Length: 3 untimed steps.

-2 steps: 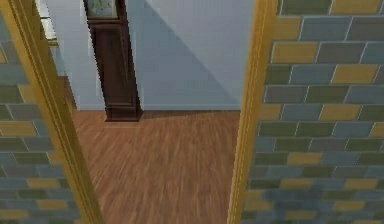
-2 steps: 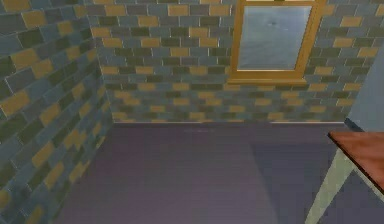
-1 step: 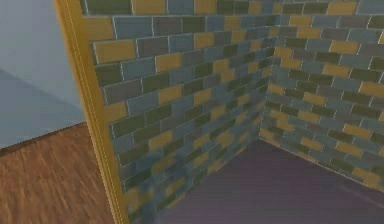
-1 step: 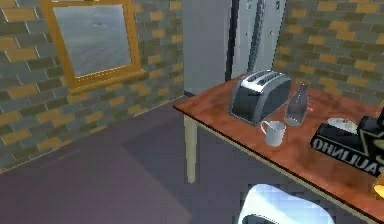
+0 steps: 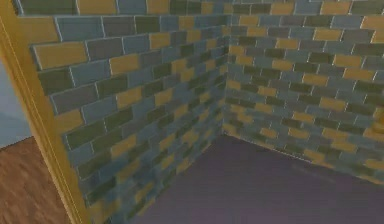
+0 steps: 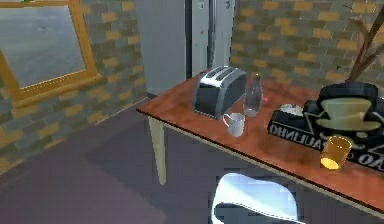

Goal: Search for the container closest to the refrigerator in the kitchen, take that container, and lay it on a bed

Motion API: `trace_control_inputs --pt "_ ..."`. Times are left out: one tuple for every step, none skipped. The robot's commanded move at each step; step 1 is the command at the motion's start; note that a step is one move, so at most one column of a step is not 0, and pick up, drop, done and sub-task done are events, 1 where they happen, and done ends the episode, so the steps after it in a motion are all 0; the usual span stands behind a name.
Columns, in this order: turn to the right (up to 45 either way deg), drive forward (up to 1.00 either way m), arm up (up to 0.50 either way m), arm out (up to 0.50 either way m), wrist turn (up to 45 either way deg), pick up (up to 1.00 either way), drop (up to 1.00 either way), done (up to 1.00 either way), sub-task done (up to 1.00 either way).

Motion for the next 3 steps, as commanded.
trace_control_inputs --pt "0.0 0.35 0.00 0.00 0.0 0.00 0.00 0.00 0.00" --pt "45.0 0.00 0.00 0.00 0.0 0.00 0.00 0.00 0.00" --pt "45.0 0.00 0.00 0.00 0.0 0.00 0.00 0.00 0.00"
